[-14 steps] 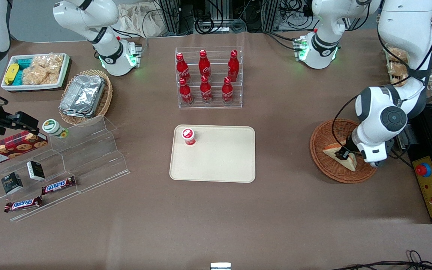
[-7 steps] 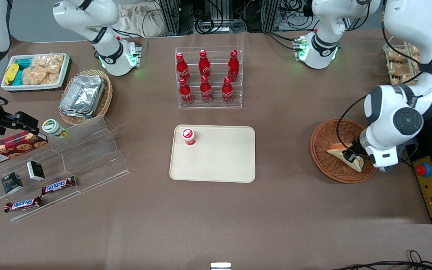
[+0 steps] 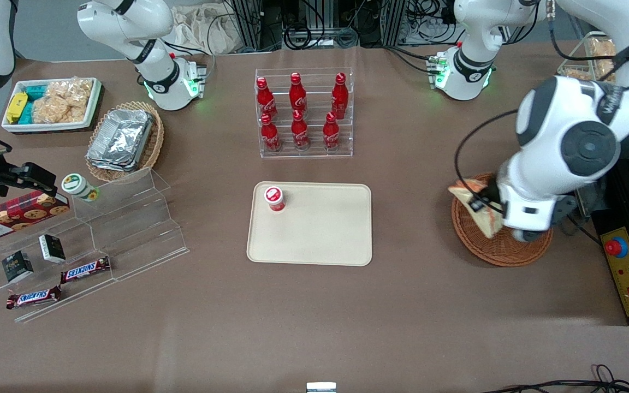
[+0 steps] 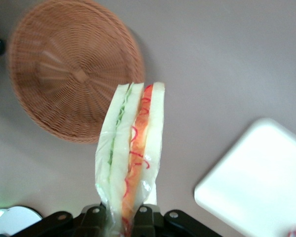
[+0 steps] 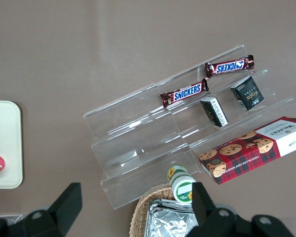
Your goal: Place sandwich from basket to tray
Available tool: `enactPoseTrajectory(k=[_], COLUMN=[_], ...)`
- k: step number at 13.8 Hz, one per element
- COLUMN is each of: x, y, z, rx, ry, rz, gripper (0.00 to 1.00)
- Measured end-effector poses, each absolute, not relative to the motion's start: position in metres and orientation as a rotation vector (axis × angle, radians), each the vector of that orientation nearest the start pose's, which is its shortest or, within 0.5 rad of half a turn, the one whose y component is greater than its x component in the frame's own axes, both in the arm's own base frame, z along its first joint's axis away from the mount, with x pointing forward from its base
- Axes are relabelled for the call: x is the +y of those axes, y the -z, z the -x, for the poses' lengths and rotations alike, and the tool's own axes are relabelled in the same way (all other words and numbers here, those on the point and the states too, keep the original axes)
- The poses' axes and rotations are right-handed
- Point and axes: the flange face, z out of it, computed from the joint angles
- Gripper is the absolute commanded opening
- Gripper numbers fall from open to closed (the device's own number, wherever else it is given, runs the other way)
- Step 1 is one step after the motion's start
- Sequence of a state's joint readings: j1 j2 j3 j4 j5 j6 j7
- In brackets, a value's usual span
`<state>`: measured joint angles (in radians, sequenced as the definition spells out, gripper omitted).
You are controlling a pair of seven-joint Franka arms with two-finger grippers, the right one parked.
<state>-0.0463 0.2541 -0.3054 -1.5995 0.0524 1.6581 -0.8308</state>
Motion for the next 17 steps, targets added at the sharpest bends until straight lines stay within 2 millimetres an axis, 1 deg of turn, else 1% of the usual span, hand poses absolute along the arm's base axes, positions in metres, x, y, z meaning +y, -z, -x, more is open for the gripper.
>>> enactPoseTrajectory(k=[1, 2, 4, 6, 7, 9, 10, 11, 13, 14, 16, 17], x=[-0.221, -0.251, -0.310, -0.365, -0.387, -0.416, -0.424, -0.429, -0.430, -0.430, -0.432, -0.432], y=[-0.468, -0.455, -0.424, -0.382, -0.356, -0.307, -0.290, -0.279, -0.267, -0.261, -0.254, -0.253], z=[-0.577, -0.570, -0.560, -0.548, -0.540, -0.526, -0.523, -0.525, -0.533, -0.535, -0.537, -0.538], rx=[-0.597, -0.500, -0.354, -0.244, -0.219, -0.192, -0.180, -0.175, -0.186, -0.191, -0.195, -0.196], ry=[-0.282, -0.314, -0.323, -0.311, -0.289, -0.238, -0.222, -0.210, -0.194, -0.192, -0.192, -0.191], rz=[2.997, 3.022, 3.091, 3.132, 3.109, 3.039, 3.027, 3.038, 3.064, 3.074, 3.087, 3.090], gripper=[0.00, 0.00, 0.00, 0.00, 0.00, 0.00, 0.00, 0.00, 0.00, 0.04, 0.36, 0.88])
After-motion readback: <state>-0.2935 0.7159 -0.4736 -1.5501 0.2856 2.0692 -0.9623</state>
